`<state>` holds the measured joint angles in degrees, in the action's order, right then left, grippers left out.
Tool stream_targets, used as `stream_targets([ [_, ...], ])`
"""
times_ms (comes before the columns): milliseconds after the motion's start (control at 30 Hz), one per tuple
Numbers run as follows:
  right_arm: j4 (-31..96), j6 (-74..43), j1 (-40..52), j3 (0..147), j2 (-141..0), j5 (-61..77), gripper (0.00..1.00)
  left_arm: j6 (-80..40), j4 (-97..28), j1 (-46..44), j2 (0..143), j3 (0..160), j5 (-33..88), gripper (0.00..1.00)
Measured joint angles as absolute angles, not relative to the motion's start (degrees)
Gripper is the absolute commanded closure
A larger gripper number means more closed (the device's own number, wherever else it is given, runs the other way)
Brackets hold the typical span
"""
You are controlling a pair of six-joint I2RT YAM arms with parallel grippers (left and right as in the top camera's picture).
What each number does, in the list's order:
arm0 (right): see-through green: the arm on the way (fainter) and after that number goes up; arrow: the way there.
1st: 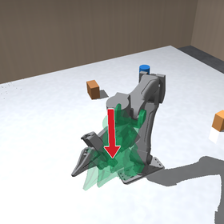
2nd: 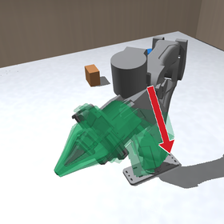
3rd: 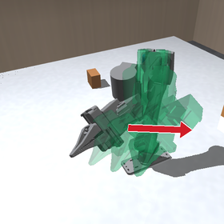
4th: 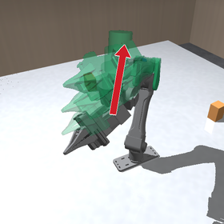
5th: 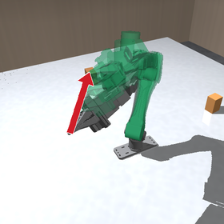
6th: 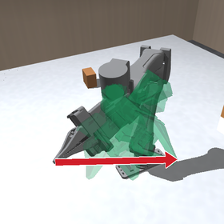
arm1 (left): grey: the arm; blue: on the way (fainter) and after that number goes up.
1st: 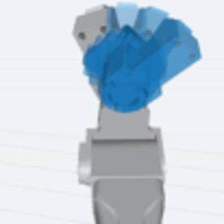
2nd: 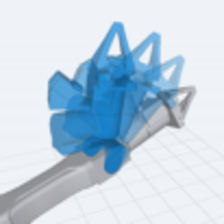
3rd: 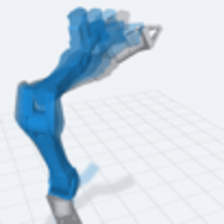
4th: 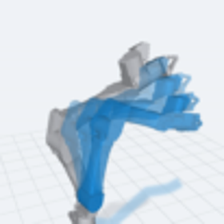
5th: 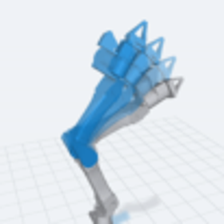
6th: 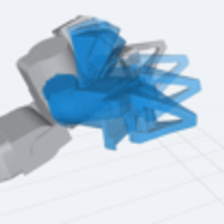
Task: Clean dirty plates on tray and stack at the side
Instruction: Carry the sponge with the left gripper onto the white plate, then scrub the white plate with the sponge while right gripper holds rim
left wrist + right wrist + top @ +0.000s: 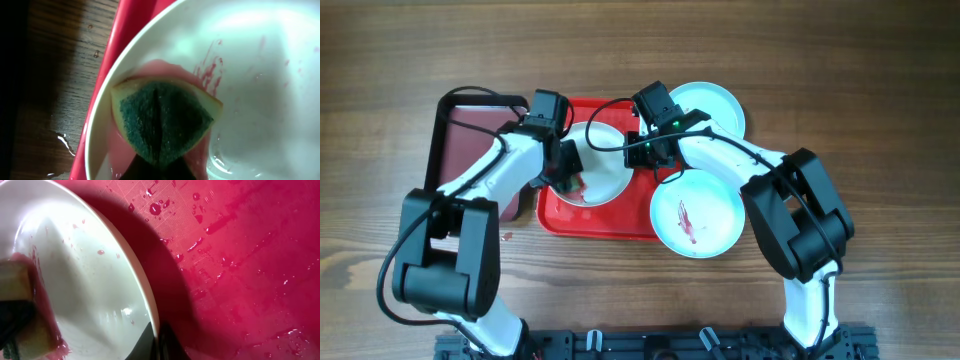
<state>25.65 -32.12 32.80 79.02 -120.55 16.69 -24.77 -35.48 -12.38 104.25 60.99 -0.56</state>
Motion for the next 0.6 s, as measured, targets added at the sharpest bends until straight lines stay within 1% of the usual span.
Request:
stream_targets([
  [300,25.87,-32.08,32.18,79.02,-120.55,16.75,0.96,-25.76,-28.12,-20.53,104.36,60.23,0.82,0.96],
  [600,26.13,-32.1,32.03,79.13,-120.55,16.73,0.96,-29.87,-18.61,-19.4,106.65,60.05,3.05,0.96],
])
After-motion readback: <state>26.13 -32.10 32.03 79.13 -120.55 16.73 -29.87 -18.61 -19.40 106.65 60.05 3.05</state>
